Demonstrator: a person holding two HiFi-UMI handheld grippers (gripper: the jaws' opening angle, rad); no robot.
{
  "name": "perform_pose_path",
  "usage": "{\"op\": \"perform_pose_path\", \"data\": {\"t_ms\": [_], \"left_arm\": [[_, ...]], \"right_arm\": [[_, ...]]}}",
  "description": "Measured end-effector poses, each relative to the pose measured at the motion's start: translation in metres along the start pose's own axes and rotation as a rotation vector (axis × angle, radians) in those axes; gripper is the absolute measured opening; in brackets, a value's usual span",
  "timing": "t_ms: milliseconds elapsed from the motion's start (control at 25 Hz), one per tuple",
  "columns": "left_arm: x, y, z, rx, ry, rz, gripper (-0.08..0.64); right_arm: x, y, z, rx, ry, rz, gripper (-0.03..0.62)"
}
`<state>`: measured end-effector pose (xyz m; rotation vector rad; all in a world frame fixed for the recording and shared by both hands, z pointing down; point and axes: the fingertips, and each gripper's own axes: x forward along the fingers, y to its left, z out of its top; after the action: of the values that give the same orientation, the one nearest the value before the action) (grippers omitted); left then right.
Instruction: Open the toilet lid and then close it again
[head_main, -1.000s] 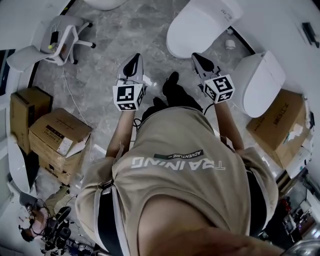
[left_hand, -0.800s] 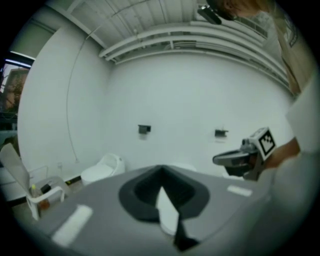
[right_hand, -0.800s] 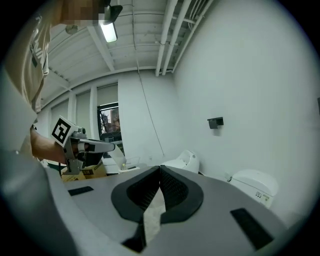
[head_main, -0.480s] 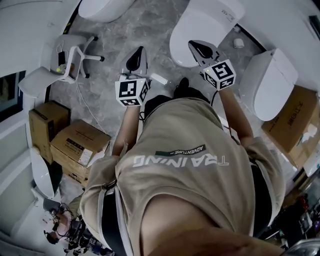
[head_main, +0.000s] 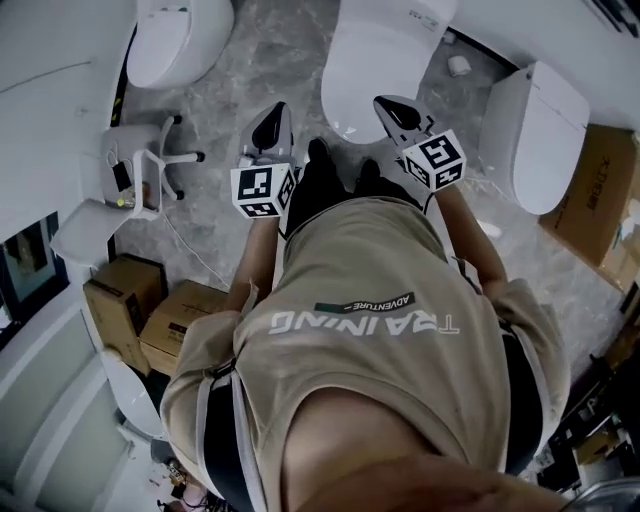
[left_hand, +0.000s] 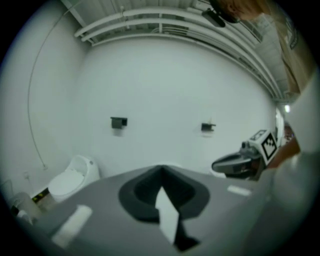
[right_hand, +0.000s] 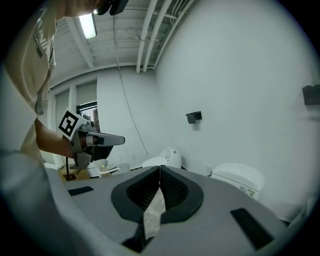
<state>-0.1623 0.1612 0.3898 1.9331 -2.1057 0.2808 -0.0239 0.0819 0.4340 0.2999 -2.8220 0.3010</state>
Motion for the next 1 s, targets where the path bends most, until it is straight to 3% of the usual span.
{"op": "perform_pose_path", "data": {"t_ms": [200, 400, 520, 800, 1000], "left_arm": [[0.045, -0.005, 0.004, 0.023, 0.008, -0.166, 0.005], [0.078, 0.001, 0.016, 0.138, 0.029, -0.343, 0.005], [0.091, 0.008, 0.01, 0.15, 0.048, -0.426, 0.005], [0.114, -0.006, -0.013, 0.148, 0.109, -0.58, 0.005], [0.129, -0.025, -0.011, 0.132, 0.104, -0.609, 0.005]], "right_arm": [[0.009, -0.006, 0.008, 0.021, 0.009, -0.103, 0.014], [0.017, -0.018, 0.022, 0.069, -0.013, -0.275, 0.014], [0.019, -0.022, 0.032, 0.058, -0.022, -0.389, 0.014], [0.011, -0.025, 0.017, 0.139, 0.007, -0.534, 0.014], [-0.011, -0.042, -0.001, 0.17, 0.025, -0.624, 0.014]]}}
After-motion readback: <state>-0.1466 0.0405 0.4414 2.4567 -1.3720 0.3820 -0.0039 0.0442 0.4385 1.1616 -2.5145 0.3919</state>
